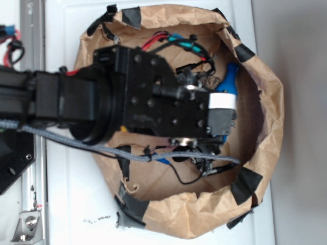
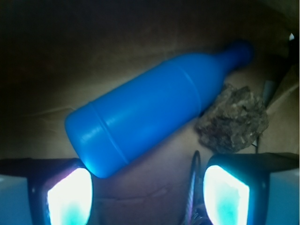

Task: Grab the silver keys.

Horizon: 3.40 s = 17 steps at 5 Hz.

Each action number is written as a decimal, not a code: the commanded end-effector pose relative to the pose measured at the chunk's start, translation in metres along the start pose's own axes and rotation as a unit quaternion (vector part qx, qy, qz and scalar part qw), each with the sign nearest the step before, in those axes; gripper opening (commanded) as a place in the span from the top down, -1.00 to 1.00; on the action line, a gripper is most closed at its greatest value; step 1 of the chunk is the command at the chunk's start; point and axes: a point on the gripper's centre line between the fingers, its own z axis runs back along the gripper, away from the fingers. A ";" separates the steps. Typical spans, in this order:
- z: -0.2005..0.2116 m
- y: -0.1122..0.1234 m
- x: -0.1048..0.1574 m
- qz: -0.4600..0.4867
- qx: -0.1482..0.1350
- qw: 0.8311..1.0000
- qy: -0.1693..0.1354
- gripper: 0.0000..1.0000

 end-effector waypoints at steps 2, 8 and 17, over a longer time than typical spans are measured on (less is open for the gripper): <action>-0.007 -0.011 -0.012 -0.052 0.006 0.998 -0.039 1.00; 0.069 -0.003 0.011 -0.071 -0.037 0.997 -0.020 1.00; 0.095 0.003 0.022 -0.070 -0.020 0.997 0.019 1.00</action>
